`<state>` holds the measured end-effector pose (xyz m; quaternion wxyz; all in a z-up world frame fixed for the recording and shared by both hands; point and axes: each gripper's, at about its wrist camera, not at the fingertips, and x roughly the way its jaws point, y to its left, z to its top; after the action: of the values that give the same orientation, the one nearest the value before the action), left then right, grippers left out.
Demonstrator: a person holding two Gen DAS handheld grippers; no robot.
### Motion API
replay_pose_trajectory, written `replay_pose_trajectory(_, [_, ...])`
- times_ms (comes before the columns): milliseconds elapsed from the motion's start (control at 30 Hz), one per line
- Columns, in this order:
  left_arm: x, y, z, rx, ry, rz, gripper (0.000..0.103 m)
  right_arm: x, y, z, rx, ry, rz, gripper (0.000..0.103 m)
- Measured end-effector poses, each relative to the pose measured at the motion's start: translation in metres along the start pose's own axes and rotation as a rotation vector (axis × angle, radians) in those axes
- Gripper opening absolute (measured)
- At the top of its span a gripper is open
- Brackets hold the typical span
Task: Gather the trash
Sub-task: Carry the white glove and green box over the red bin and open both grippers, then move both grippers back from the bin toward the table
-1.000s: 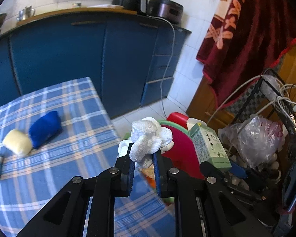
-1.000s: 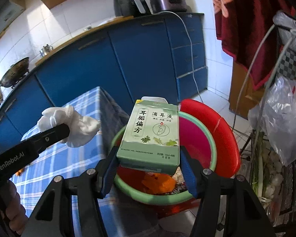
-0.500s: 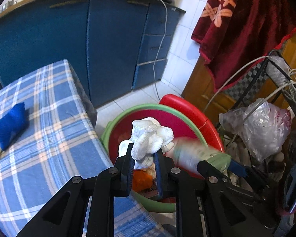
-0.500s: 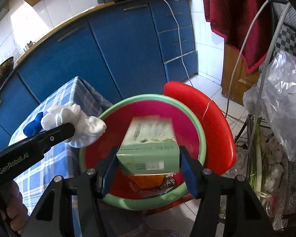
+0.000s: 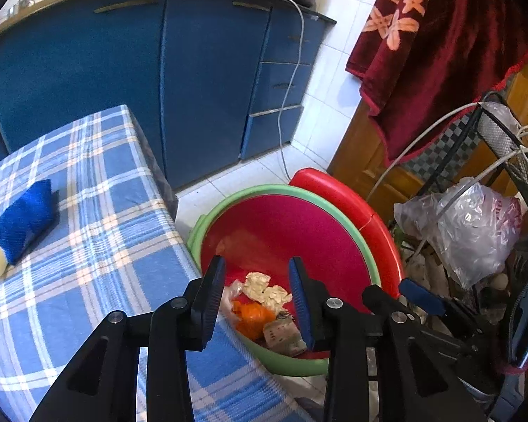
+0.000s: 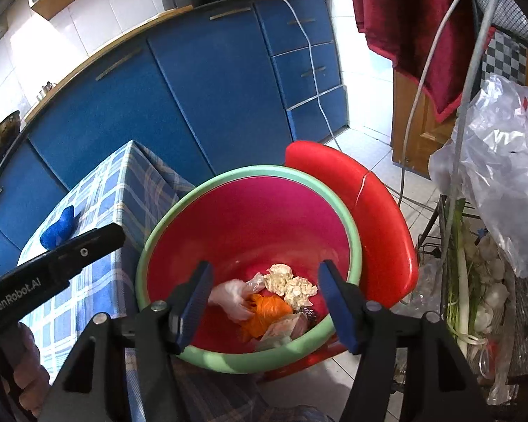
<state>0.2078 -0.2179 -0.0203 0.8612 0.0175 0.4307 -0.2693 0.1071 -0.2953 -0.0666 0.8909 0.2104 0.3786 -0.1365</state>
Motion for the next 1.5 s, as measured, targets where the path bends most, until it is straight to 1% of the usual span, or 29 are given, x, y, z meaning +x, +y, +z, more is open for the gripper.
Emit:
replay_pose_trajectory(333, [-0.022,0.013,-0.007,-0.027,-0.025,0.026,0.04,-0.018,0.009,-0.004,-0.001,-0.025,0.018,0.074])
replay_pose_trajectory(567, [-0.04,0.024,-0.013,-0.056,-0.047,0.045,0.042,-0.032,0.019,-0.005,-0.01,-0.046,0.029,0.078])
replay_pose_trajectory(1100, [-0.083,0.057,-0.029,-0.126,-0.099,0.094,0.042,-0.06,0.048,-0.008,-0.059,-0.083,0.063,0.082])
replay_pose_trajectory(1500, [-0.117,0.086,-0.043,-0.183,-0.143,0.154,0.043,-0.075,0.079,-0.009,-0.116,-0.104,0.108,0.083])
